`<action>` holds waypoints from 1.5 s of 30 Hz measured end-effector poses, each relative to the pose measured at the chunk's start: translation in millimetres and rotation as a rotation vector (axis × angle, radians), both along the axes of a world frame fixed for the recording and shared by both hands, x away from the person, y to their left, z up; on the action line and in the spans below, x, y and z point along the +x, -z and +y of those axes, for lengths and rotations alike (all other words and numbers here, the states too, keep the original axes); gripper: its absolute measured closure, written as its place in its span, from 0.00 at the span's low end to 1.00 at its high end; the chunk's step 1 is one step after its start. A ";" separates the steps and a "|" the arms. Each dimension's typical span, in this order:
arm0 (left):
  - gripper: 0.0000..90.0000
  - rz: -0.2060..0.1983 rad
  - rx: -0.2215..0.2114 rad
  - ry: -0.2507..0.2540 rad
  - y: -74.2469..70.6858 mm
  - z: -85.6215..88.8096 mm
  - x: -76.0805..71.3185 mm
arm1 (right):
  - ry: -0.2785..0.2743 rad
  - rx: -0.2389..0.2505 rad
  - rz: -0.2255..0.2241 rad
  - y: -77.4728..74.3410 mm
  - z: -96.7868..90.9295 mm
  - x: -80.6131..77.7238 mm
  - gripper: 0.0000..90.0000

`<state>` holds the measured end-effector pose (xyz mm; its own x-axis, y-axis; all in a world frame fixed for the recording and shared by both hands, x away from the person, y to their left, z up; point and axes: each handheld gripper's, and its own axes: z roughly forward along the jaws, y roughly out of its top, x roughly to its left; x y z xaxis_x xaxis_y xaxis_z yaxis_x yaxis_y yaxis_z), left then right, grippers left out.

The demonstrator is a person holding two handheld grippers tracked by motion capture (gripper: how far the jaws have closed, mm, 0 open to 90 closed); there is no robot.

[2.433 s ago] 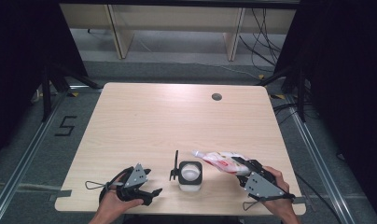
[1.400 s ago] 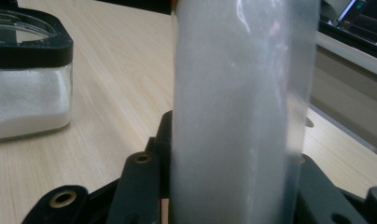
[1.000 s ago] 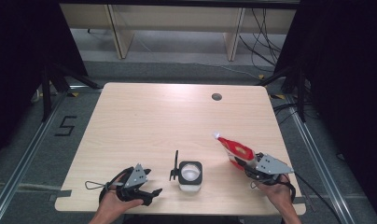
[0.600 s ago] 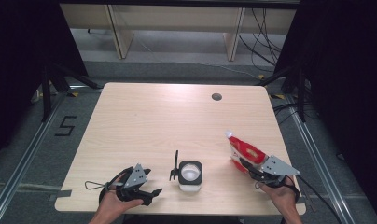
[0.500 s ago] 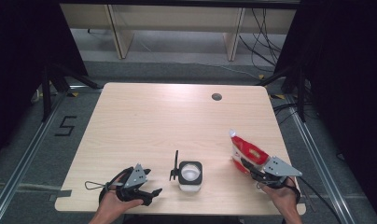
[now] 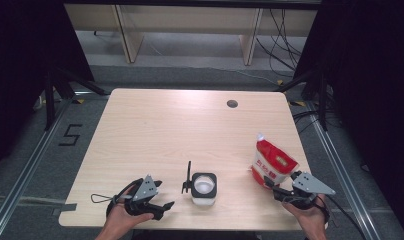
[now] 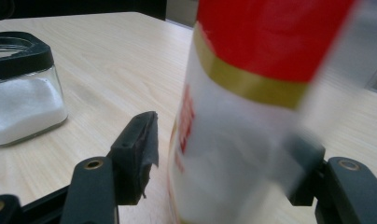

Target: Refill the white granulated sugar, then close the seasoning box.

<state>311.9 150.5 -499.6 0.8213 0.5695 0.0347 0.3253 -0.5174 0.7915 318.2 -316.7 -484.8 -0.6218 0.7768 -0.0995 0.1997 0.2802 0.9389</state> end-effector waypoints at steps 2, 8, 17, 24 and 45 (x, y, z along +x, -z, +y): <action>0.23 0.008 0.001 0.010 -1.6 -0.5 -0.4 | 0.015 0.010 0.001 -1.2 -4.0 -6.0 0.43; 0.23 0.003 -0.035 -0.005 -3.7 -0.5 0.1 | 0.041 0.009 0.014 -3.6 -8.6 -18.8 0.39; 0.25 -0.003 -0.074 -0.001 -15.3 -3.7 1.4 | 0.095 -0.007 0.077 -2.1 -9.2 -38.4 0.33; 0.27 -0.021 -0.090 0.007 -23.3 -5.6 -0.1 | 0.121 -0.006 0.105 -2.2 -5.1 -50.9 0.33; 0.79 -0.085 -0.090 0.053 -44.7 -13.2 2.9 | 0.092 -0.056 0.099 -2.0 -2.6 -51.6 0.32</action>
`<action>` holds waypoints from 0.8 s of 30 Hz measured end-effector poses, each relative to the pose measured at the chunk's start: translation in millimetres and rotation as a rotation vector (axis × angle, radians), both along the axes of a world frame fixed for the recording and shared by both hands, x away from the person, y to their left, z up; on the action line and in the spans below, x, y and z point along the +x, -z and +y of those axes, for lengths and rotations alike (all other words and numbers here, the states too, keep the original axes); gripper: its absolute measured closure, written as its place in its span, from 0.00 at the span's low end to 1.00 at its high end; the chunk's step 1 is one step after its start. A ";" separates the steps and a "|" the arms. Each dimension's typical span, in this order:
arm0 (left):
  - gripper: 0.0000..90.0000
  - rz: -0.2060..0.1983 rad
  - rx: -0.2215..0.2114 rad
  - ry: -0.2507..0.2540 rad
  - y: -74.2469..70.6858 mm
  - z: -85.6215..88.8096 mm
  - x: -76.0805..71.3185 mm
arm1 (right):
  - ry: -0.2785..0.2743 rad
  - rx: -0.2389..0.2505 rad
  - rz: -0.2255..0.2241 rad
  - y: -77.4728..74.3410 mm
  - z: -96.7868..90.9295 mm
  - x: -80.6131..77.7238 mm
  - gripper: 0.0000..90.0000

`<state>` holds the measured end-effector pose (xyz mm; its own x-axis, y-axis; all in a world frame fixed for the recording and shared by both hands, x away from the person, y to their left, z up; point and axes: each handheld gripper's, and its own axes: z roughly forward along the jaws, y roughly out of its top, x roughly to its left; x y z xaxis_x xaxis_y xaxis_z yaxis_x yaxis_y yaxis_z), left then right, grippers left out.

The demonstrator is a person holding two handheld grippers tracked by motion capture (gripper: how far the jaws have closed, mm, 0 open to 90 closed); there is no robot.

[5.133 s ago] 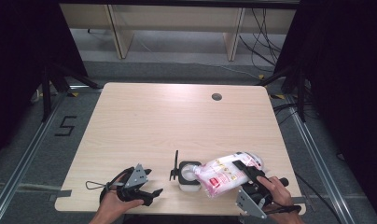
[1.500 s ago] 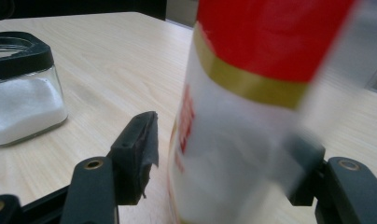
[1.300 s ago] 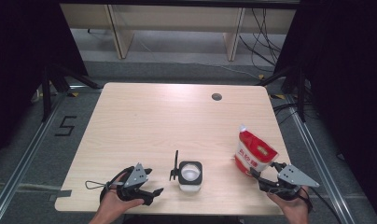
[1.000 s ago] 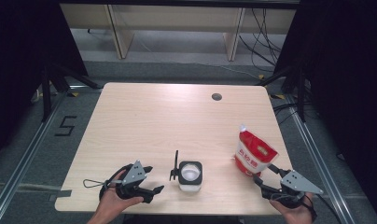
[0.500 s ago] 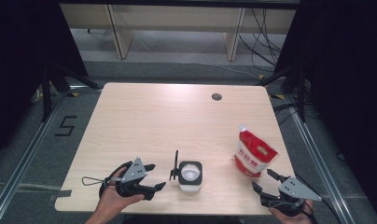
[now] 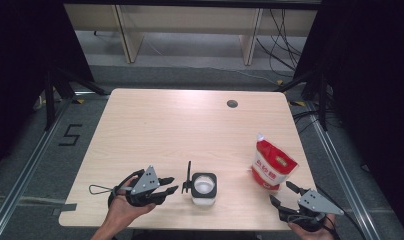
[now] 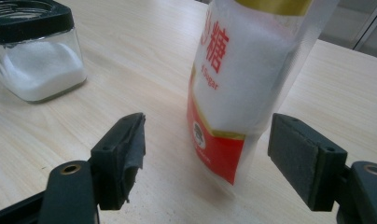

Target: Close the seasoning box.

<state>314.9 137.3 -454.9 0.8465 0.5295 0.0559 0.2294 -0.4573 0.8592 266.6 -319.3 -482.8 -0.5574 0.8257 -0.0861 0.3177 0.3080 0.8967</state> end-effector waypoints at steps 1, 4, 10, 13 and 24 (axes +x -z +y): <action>0.83 0.001 -0.004 0.000 -0.6 -0.6 0.3 | 0.000 0.005 0.003 -0.4 0.4 -0.4 0.32; 0.89 -0.011 -0.005 0.006 -3.9 -3.2 2.2 | -0.008 -0.019 -0.041 0.1 -1.1 2.3 0.32; 0.98 -0.025 -0.007 0.014 -9.6 -8.9 5.6 | -0.002 -0.011 -0.042 -1.0 -2.3 1.6 0.32; 0.99 -0.032 -0.006 0.027 -13.1 -12.0 5.3 | 0.002 0.007 0.003 -0.8 -0.3 -0.6 0.32; 0.99 -0.038 -0.001 0.054 -22.6 -23.6 2.1 | 0.002 -0.022 -0.040 -1.2 -1.0 1.0 0.32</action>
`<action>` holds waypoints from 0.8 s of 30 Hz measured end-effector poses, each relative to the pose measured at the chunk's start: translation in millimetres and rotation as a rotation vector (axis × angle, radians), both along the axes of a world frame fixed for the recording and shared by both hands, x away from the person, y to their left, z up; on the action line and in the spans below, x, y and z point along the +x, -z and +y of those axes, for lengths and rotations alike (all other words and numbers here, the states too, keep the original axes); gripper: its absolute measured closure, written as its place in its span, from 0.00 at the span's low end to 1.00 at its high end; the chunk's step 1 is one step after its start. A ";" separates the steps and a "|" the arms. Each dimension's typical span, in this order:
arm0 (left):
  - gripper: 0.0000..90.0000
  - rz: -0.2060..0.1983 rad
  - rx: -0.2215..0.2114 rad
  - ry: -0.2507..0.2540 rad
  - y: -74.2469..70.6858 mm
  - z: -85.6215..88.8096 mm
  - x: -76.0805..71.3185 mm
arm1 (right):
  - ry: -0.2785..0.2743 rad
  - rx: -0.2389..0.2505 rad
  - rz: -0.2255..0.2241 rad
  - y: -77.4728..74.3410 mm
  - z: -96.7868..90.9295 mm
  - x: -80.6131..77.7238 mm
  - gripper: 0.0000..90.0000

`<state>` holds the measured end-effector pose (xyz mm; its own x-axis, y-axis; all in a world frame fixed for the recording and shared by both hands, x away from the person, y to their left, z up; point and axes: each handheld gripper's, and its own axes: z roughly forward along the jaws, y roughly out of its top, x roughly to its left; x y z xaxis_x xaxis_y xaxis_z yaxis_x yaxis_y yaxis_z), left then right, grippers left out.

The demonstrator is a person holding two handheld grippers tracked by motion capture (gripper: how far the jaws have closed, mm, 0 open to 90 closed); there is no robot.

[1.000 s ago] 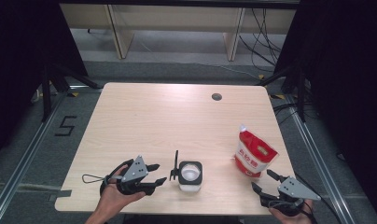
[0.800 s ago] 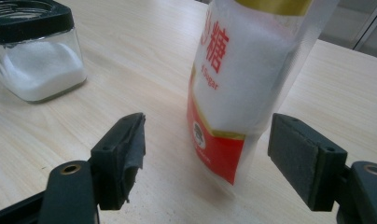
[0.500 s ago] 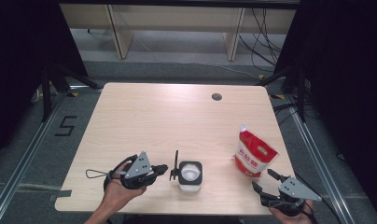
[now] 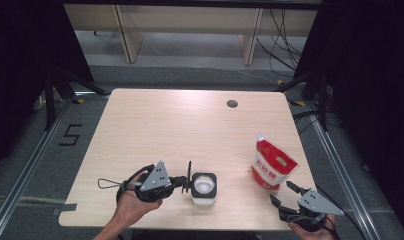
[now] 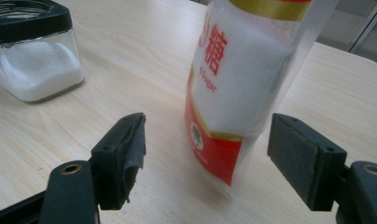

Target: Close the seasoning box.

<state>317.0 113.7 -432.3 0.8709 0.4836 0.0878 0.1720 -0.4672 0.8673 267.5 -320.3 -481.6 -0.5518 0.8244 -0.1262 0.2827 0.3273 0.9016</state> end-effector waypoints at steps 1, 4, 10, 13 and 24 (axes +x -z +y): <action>0.99 -0.008 0.005 0.008 -0.3 0.2 0.7 | -0.002 0.004 -0.002 0.3 0.2 0.3 0.32; 0.99 0.004 0.005 0.002 -0.3 -1.3 0.3 | 0.000 0.001 -0.004 0.3 0.1 0.2 0.32; 0.99 0.005 0.003 0.020 1.2 -11.1 1.7 | -0.001 -0.002 -0.001 0.5 1.1 0.2 0.32; 0.99 -0.001 0.016 0.037 3.0 -17.0 2.4 | 0.005 0.003 0.004 0.5 1.5 -0.7 0.32; 0.99 0.015 0.043 0.059 13.8 -33.5 2.3 | 0.004 0.007 0.011 0.4 3.2 -1.6 0.32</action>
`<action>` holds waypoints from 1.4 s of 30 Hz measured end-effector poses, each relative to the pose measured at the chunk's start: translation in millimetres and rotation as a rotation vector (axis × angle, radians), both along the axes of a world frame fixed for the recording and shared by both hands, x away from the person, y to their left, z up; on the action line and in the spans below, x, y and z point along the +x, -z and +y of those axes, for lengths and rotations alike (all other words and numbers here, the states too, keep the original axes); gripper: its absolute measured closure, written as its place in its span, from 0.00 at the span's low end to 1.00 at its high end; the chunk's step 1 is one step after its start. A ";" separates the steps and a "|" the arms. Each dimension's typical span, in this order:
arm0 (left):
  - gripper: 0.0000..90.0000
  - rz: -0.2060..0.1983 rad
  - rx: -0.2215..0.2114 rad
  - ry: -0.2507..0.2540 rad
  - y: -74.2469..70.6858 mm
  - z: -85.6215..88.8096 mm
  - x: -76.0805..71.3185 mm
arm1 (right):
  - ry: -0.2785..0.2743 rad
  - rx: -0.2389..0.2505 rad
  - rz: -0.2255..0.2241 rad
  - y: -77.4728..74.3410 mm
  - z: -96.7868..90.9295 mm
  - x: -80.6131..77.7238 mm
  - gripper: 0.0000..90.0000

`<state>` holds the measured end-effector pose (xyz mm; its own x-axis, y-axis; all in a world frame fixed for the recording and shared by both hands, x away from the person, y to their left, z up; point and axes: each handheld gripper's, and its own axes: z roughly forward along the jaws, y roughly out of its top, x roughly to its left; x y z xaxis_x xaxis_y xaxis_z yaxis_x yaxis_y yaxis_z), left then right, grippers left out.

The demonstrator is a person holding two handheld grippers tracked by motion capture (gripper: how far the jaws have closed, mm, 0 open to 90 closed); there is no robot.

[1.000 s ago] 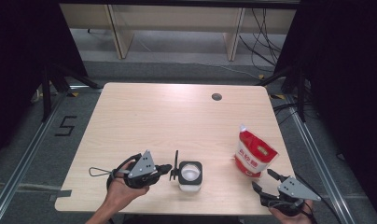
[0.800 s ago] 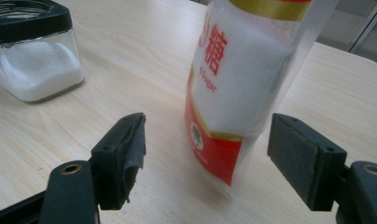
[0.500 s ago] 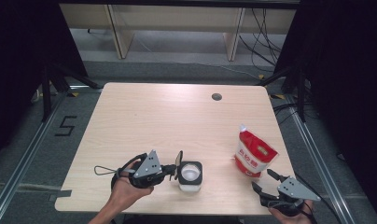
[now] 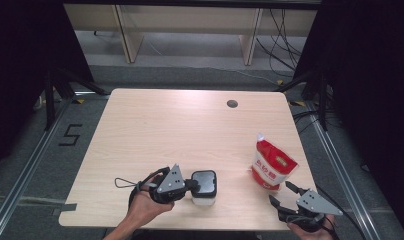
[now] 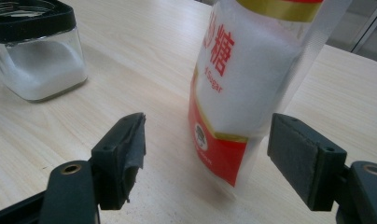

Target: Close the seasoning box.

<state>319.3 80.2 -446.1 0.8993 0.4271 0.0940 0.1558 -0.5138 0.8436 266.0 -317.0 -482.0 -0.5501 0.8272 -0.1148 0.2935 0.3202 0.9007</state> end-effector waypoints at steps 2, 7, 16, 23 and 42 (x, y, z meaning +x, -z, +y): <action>0.99 0.004 0.002 0.007 0.1 -1.4 0.1 | -0.006 -0.010 -0.012 0.3 -0.5 1.0 0.32; 0.99 0.000 -0.005 0.005 0.3 -4.1 -0.6 | -0.003 0.001 -0.007 -0.1 0.1 0.5 0.32; 0.94 0.016 -0.058 0.002 -3.5 1.8 -0.3 | 0.000 0.011 0.020 -0.8 0.9 -1.1 0.32; 0.86 0.045 -0.119 -0.001 -11.4 14.8 -0.5 | -0.008 0.001 0.008 -0.9 -0.3 -0.3 0.32; 0.57 0.057 -0.142 -0.035 -9.7 54.1 -4.7 | 0.011 0.012 0.007 -2.4 0.2 -5.7 0.31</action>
<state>314.6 134.3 -436.5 0.8860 0.4633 -0.0204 0.2212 -0.3836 0.8966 260.2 -316.9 -479.6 -0.5414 0.8347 -0.1012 0.3030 0.3059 0.9026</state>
